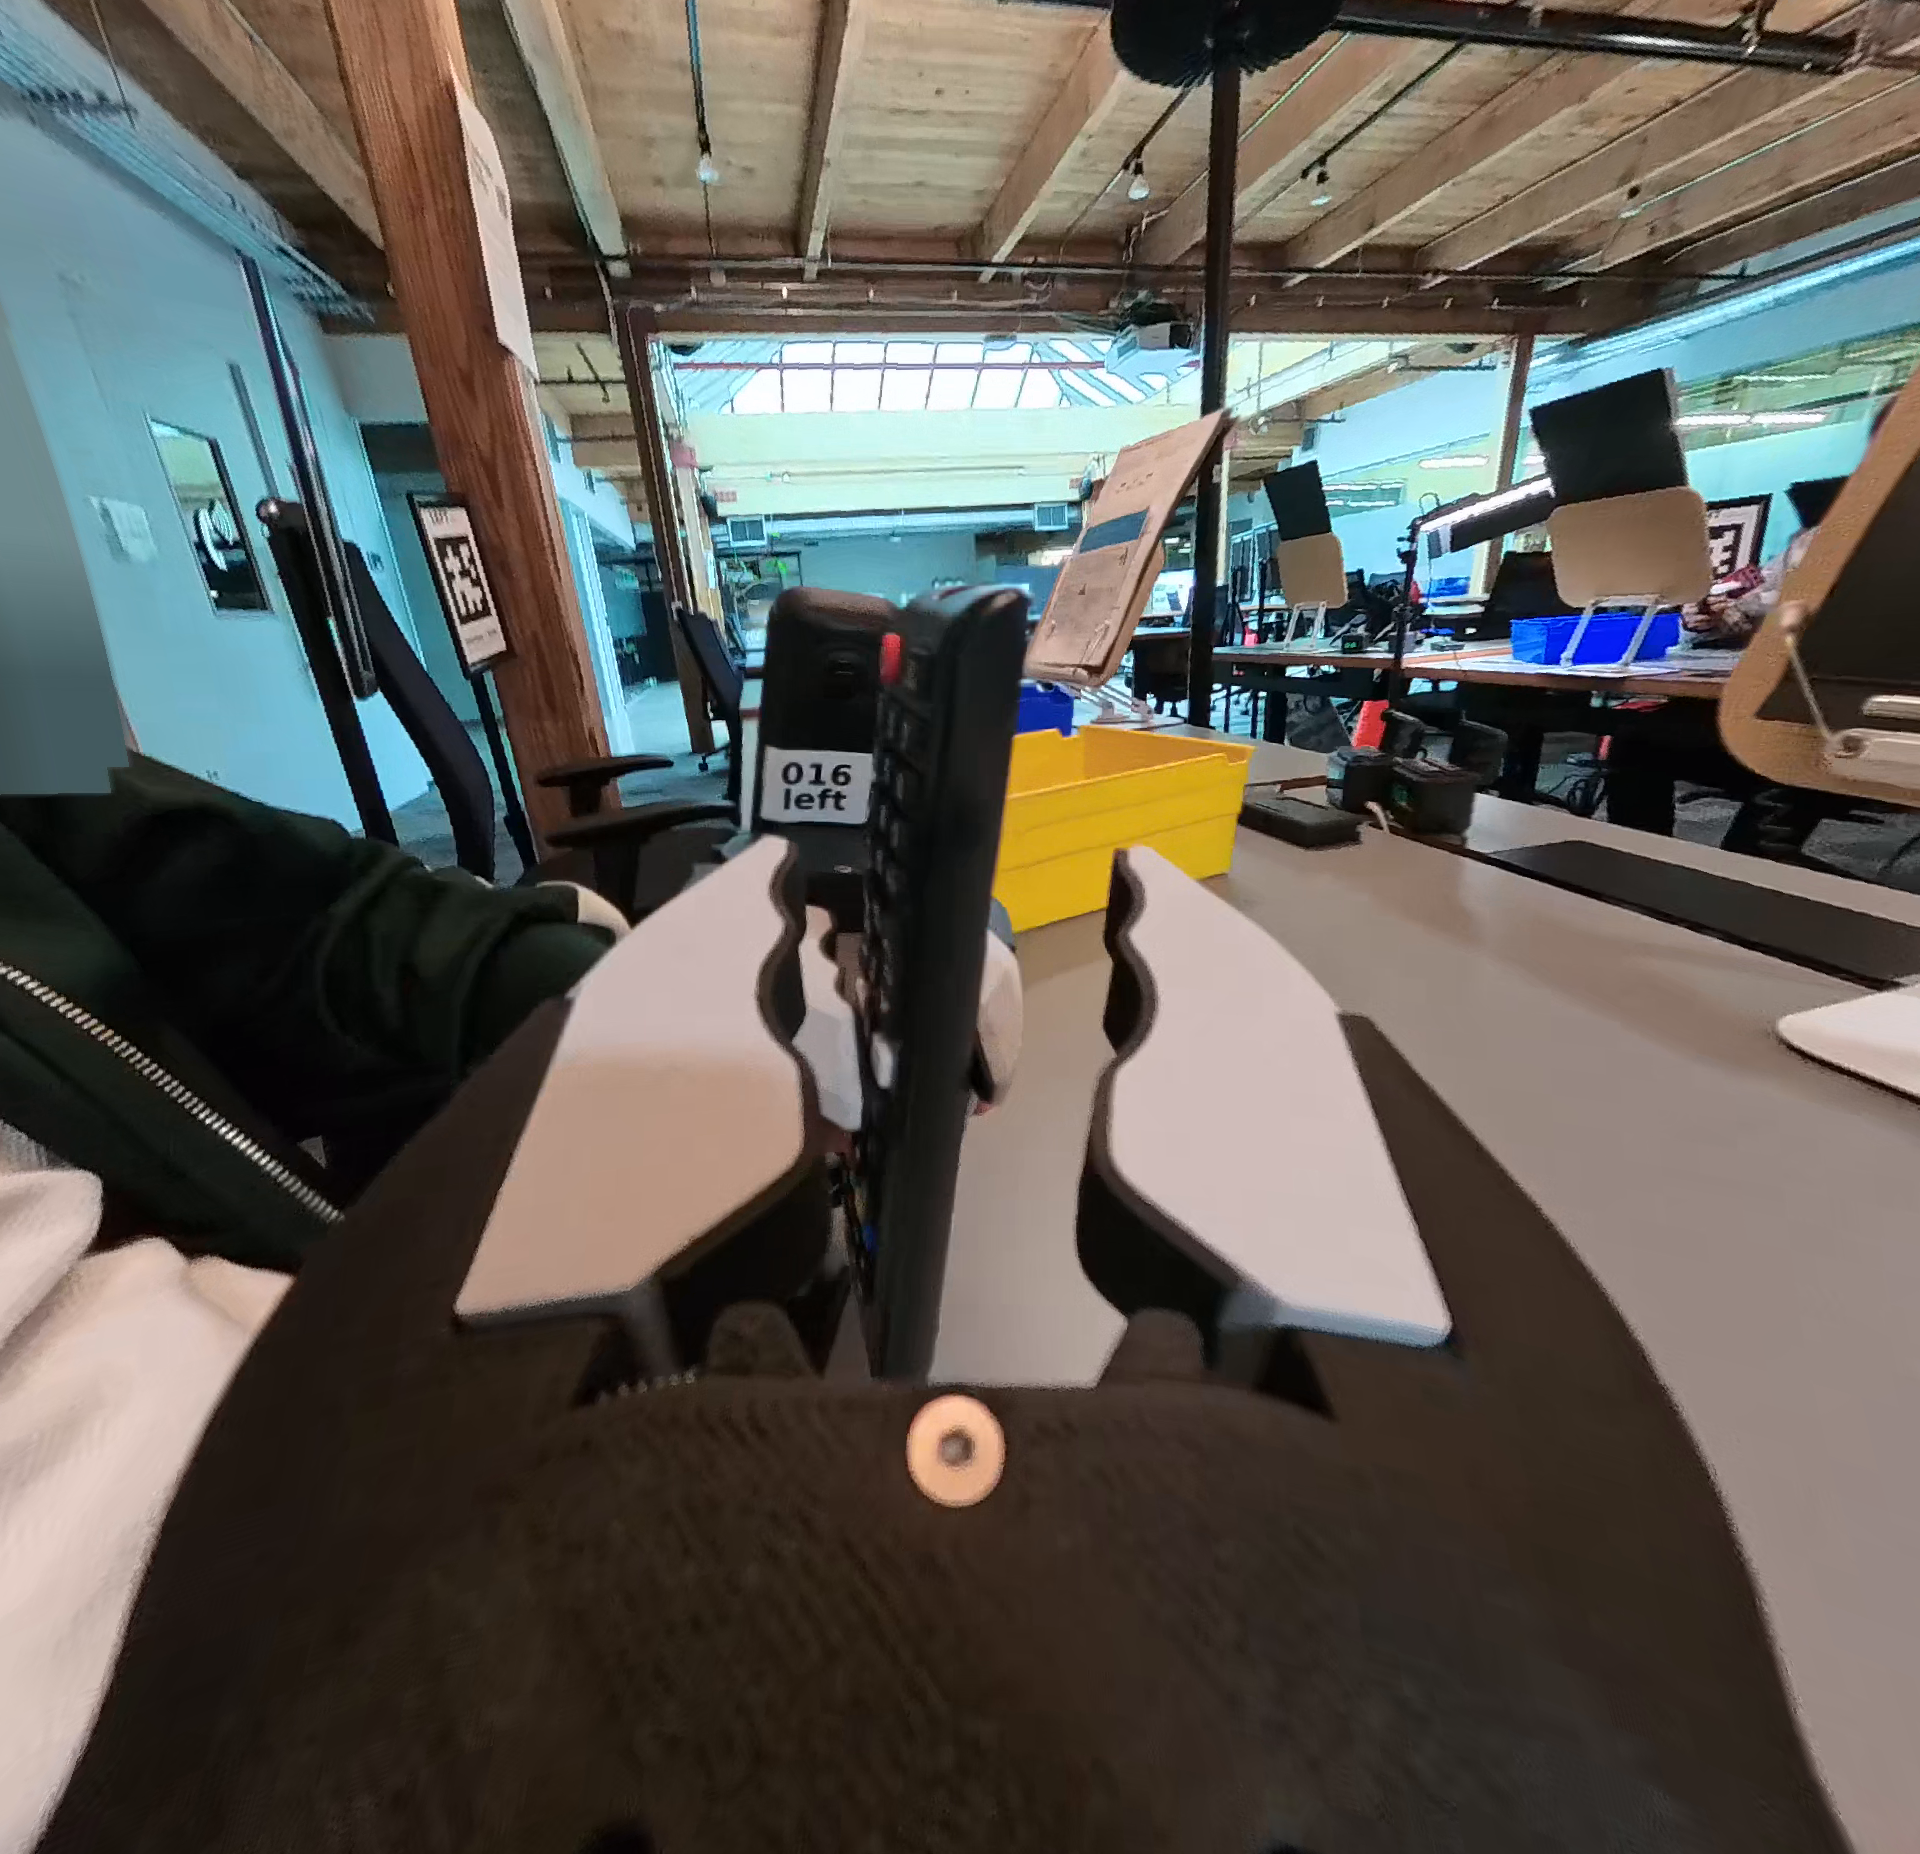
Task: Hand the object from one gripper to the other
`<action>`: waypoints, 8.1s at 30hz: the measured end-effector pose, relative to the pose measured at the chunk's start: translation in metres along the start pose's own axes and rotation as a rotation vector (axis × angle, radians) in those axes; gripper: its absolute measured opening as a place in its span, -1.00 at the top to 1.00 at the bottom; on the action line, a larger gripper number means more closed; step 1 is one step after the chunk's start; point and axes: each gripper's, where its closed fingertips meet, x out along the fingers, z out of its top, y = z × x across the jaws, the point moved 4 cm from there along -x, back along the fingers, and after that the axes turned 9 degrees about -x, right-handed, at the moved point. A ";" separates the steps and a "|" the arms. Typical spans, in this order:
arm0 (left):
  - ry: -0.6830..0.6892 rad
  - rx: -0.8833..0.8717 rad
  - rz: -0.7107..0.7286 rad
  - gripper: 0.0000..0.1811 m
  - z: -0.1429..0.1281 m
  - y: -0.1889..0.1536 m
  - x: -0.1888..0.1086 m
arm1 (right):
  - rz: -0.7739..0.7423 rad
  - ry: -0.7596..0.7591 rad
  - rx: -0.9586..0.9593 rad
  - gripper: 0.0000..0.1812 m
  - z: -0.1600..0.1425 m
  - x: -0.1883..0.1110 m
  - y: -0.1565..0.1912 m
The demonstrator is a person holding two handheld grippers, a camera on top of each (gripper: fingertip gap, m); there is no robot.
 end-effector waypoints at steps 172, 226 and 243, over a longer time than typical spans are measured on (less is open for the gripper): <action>0.002 0.070 -0.005 0.72 0.018 -0.008 -0.013 | 0.168 0.240 0.127 0.69 -0.059 0.020 0.021; 0.091 0.126 0.091 0.73 0.016 -0.009 -0.008 | 0.138 0.274 0.231 0.44 -0.069 0.020 0.016; 0.184 0.139 0.135 0.72 0.019 -0.010 -0.010 | 0.164 0.338 0.062 0.66 -0.071 0.021 0.025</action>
